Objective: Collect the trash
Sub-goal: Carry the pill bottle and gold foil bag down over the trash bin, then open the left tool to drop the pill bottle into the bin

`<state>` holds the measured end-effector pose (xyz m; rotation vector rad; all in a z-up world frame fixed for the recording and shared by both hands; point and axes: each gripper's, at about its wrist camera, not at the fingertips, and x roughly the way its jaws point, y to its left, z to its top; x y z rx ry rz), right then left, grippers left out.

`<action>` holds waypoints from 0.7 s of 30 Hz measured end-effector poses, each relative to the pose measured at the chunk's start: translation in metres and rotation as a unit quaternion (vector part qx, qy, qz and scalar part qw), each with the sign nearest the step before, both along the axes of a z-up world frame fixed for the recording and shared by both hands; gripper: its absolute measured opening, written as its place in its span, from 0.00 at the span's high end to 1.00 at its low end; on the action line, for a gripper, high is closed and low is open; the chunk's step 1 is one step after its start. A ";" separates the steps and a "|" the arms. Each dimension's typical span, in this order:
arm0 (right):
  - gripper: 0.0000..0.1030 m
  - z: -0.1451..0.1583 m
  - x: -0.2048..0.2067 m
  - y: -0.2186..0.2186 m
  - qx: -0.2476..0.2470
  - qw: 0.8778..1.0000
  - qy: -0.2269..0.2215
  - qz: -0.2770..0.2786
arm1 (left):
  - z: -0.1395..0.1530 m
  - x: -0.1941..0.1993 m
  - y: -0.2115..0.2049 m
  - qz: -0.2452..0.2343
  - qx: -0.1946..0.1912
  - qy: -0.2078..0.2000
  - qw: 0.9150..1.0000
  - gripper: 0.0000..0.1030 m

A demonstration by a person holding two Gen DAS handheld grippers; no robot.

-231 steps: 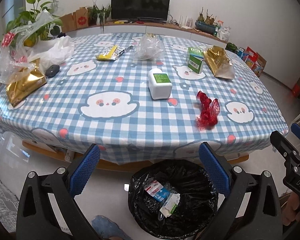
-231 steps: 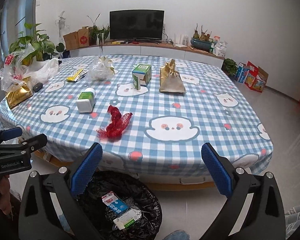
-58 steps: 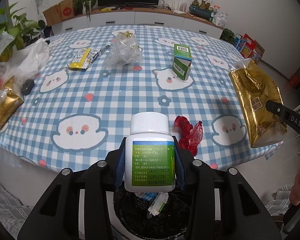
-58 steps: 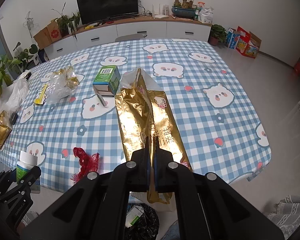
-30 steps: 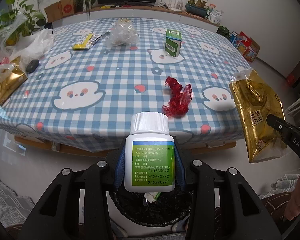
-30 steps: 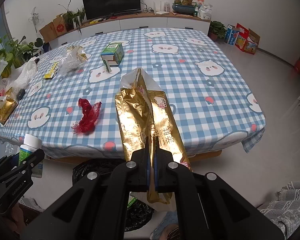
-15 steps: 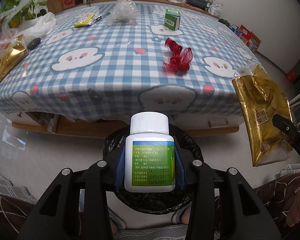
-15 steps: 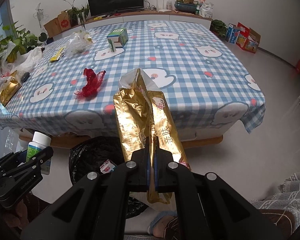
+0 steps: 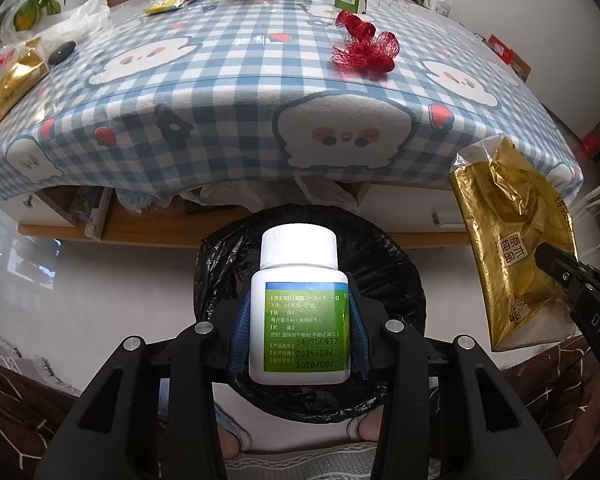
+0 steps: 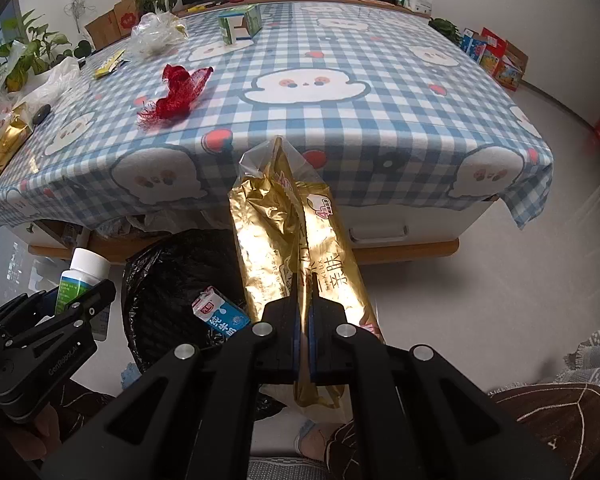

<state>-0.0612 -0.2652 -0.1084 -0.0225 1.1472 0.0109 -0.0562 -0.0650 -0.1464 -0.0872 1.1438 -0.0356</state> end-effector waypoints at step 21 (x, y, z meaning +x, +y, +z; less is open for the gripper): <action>0.99 -0.067 0.015 -0.014 -0.008 0.996 0.071 -0.045 | -0.065 0.023 -0.015 -0.012 0.010 0.030 0.999 0.61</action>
